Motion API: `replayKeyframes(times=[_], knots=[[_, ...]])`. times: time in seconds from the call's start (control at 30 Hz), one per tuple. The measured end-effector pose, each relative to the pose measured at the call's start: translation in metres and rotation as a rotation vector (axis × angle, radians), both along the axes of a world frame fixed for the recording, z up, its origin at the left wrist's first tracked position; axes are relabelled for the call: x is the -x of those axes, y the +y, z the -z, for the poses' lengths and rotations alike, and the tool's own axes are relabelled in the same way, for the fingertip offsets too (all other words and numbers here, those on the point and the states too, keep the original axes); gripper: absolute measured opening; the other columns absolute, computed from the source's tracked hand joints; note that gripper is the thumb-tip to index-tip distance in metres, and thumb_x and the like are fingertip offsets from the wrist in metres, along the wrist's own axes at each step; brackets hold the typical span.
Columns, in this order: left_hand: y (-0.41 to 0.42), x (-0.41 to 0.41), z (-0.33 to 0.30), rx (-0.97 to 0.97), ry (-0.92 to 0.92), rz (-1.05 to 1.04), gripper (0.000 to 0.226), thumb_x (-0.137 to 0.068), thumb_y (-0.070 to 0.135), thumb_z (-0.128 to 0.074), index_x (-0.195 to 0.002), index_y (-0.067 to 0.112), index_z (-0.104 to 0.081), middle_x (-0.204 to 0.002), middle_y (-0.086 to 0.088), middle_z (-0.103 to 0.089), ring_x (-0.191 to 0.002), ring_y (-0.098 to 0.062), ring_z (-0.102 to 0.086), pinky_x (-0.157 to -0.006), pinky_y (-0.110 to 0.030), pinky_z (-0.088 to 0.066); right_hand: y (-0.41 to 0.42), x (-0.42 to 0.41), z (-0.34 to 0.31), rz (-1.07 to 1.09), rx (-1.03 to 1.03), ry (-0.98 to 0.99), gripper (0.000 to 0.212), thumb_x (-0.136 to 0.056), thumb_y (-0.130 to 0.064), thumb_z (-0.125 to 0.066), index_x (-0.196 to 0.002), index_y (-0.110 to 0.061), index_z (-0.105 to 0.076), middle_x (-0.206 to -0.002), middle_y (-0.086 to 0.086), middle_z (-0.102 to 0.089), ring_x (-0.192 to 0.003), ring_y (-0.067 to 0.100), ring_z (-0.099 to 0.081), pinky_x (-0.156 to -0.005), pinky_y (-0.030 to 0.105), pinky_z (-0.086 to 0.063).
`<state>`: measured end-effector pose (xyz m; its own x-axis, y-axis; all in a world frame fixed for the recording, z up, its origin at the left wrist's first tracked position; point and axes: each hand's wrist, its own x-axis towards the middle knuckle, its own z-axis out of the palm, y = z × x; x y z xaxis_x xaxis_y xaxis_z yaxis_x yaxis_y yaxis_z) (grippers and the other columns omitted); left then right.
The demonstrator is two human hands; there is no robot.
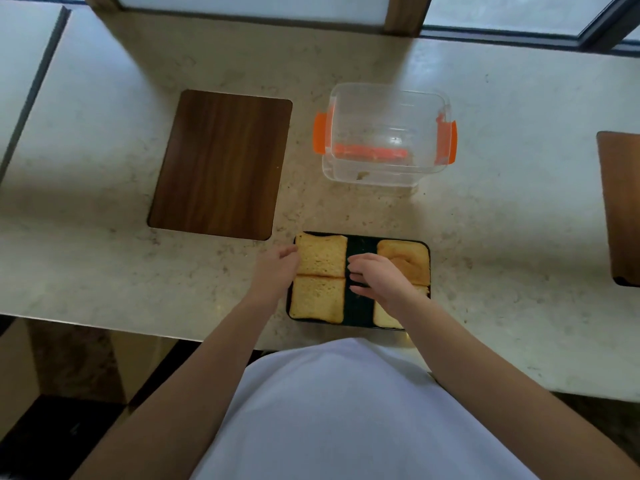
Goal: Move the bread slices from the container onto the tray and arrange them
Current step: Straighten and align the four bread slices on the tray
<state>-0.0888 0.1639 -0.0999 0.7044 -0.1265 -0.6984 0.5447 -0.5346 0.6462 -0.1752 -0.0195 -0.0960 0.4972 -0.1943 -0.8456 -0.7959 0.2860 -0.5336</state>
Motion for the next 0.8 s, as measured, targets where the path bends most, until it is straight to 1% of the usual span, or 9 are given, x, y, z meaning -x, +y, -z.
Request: replayKeyframes(times=[0.1,0.17,0.23,0.27,0.33,0.4,0.57,0.7,0.8], knots=[[0.000,-0.001,0.001,-0.002,0.000,0.030,0.043,-0.088,0.031,-0.052,-0.127,0.020,-0.067,-0.111,0.003,-0.072,-0.104,-0.016,-0.066,-0.097,-0.046,-0.053,-0.001,-0.003,0.002,-0.030,0.010,0.020,0.031,-0.099,-0.020,-0.056,-0.130,-0.015,-0.061,-0.121,0.003,-0.062,-0.111,0.014,-0.060,-0.090,0.034,-0.058],[-0.002,-0.001,0.001,0.010,0.005,0.031,0.044,-0.092,0.028,-0.051,-0.132,0.018,-0.063,-0.128,-0.001,-0.065,-0.117,-0.018,-0.059,-0.104,-0.047,-0.048,-0.001,-0.004,0.003,-0.042,0.011,0.027,0.032,-0.099,-0.021,-0.056,-0.131,-0.016,-0.060,-0.121,0.003,-0.062,-0.110,0.013,-0.060,-0.090,0.034,-0.059],[-0.004,-0.001,0.002,0.018,0.014,0.028,0.044,-0.095,0.025,-0.052,-0.137,0.017,-0.058,-0.136,-0.001,-0.058,-0.123,-0.018,-0.053,-0.108,-0.045,-0.044,0.001,-0.005,0.005,-0.053,0.028,0.022,0.034,-0.099,-0.021,-0.056,-0.132,-0.016,-0.059,-0.121,0.003,-0.062,-0.110,0.014,-0.060,-0.091,0.034,-0.058],[-0.006,-0.002,0.003,0.022,0.021,0.028,0.044,-0.095,0.025,-0.053,-0.138,0.017,-0.057,-0.135,0.000,-0.057,-0.122,-0.017,-0.052,-0.107,-0.042,-0.043,0.002,-0.006,0.006,-0.059,0.040,0.015,0.034,-0.098,-0.021,-0.056,-0.131,-0.016,-0.059,-0.122,0.003,-0.062,-0.110,0.014,-0.061,-0.091,0.034,-0.058],[-0.009,-0.004,0.004,0.027,0.027,0.023,0.045,-0.095,0.027,-0.056,-0.139,0.019,-0.055,-0.128,0.003,-0.055,-0.117,-0.015,-0.051,-0.097,-0.035,-0.042,0.005,-0.007,0.006,-0.068,0.066,-0.002,0.033,-0.097,-0.021,-0.056,-0.130,-0.018,-0.057,-0.125,0.003,-0.062,-0.112,0.015,-0.060,-0.090,0.032,-0.058],[-0.011,-0.006,0.006,0.026,0.026,0.027,0.046,-0.094,0.028,-0.056,-0.140,0.021,-0.053,-0.124,0.004,-0.053,-0.114,-0.014,-0.050,-0.090,-0.033,-0.038,0.007,-0.008,0.006,-0.078,0.089,-0.014,0.035,-0.096,-0.022,-0.056,-0.131,-0.020,-0.056,-0.129,0.002,-0.060,-0.114,0.015,-0.059,-0.087,0.030,-0.057],[-0.015,-0.010,0.009,0.023,0.034,0.037,0.045,-0.094,0.027,-0.058,-0.138,0.020,-0.055,-0.124,0.002,-0.055,-0.112,-0.015,-0.050,-0.088,-0.032,-0.036,0.006,-0.005,0.008,-0.078,0.109,-0.020,0.037,-0.095,-0.020,-0.057,-0.132,-0.018,-0.057,-0.131,0.002,-0.060,-0.112,0.014,-0.059,-0.080,0.025,-0.056],[-0.020,-0.012,0.011,0.015,0.024,0.074,0.046,-0.092,0.027,-0.058,-0.138,0.020,-0.056,-0.121,0.005,-0.053,-0.110,-0.013,-0.048,-0.087,-0.031,-0.035,0.003,-0.004,0.008,-0.081,0.134,-0.014,0.042,-0.094,-0.023,-0.058,-0.136,-0.017,-0.056,-0.130,0.002,-0.059,-0.107,0.013,-0.060,-0.088,0.030,-0.057],[-0.025,-0.010,0.012,0.022,0.038,0.091,0.047,-0.091,0.029,-0.058,-0.138,0.020,-0.055,-0.126,0.004,-0.054,-0.112,-0.014,-0.049,-0.086,-0.031,-0.036,0.000,-0.003,0.009,-0.088,0.153,-0.010,0.045,-0.095,-0.024,-0.056,-0.140,-0.017,-0.055,-0.130,0.002,-0.059,-0.105,0.014,-0.060,-0.091,0.033,-0.057]])
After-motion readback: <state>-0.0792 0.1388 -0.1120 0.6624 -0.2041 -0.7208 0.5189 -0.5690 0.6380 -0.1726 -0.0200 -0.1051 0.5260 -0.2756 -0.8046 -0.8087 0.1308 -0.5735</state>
